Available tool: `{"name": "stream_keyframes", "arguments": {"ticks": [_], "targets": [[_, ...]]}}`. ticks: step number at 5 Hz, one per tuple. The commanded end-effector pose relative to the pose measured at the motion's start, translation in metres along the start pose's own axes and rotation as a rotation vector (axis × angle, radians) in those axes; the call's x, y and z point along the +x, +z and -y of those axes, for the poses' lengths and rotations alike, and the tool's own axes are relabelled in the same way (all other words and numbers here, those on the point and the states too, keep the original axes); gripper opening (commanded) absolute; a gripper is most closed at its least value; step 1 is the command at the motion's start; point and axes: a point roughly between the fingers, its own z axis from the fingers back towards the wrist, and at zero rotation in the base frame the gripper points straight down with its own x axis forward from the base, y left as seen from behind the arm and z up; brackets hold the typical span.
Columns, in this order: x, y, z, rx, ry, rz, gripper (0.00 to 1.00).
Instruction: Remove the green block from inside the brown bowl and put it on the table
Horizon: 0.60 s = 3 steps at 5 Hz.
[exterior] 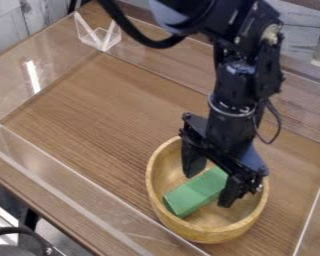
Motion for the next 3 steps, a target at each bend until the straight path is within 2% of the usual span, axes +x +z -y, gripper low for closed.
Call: {"name": "stream_keyframes", "arguments": {"ticks": [1,2,3], "targets": [[0.007,0.0,0.002,-0.001,-0.035,0.023,1.0],[0.011,-0.007,0.002,0.002,-0.086,0.015,1.0],[0.001,-0.02,-0.002,-0.005,-0.059,0.013,1.0]]}}
